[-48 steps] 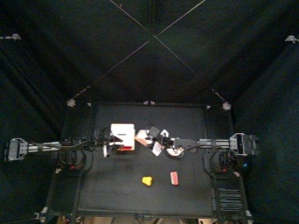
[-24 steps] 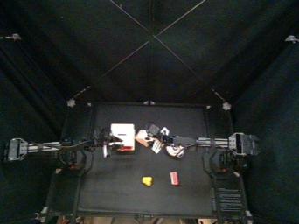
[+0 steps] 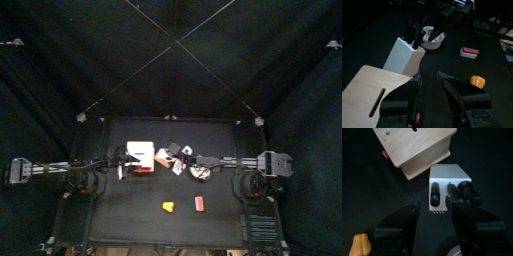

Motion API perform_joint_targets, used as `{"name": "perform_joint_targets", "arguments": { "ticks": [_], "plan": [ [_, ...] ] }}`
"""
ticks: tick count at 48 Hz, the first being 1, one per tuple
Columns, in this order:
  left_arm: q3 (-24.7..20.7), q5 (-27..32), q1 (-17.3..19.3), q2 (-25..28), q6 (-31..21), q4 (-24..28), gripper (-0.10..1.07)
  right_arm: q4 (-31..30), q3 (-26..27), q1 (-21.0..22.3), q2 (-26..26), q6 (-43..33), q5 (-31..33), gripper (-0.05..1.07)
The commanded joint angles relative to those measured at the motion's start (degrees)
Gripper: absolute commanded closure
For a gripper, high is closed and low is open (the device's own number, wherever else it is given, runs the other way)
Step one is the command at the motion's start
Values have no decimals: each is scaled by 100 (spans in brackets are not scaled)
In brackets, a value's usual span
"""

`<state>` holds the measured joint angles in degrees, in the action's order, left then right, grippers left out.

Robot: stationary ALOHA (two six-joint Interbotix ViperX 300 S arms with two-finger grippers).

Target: Grab cleaver

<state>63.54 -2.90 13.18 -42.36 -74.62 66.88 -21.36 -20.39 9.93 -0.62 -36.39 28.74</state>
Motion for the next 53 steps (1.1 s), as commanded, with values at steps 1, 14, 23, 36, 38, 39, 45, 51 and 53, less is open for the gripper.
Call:
{"name": "perform_joint_targets", "arguments": {
  "ticks": [1, 14, 23, 36, 38, 39, 45, 51, 53],
  "plan": [
    [-70, -9, 26, 18, -9, -9, 24, -44, 185, 53, -97, 9, -44, 21],
    [-70, 0, 26, 18, -9, -9, 24, -88, 211, 70, -79, 0, -97, 27],
    [-70, 0, 26, 18, -9, -9, 24, -88, 211, 105, -44, 9, -114, 32],
    [-70, 0, 26, 18, -9, -9, 24, -88, 211, 141, -44, 0, -132, 34],
    [-62, 0, 26, 18, -9, -9, 24, -97, 211, 141, -44, 0, -132, 34],
    [-70, 0, 26, 18, -9, -9, 24, -88, 220, 141, -44, 0, -141, 34],
    [-62, 0, 26, 18, -9, -9, 24, -88, 220, 149, -26, 0, -132, 35],
    [-62, 0, 26, 18, -9, -9, 24, -79, 220, 141, -26, 0, -132, 38],
    [-62, 0, 26, 18, -9, -9, 24, -79, 211, 141, -26, 0, -132, 41]
  ]
}}
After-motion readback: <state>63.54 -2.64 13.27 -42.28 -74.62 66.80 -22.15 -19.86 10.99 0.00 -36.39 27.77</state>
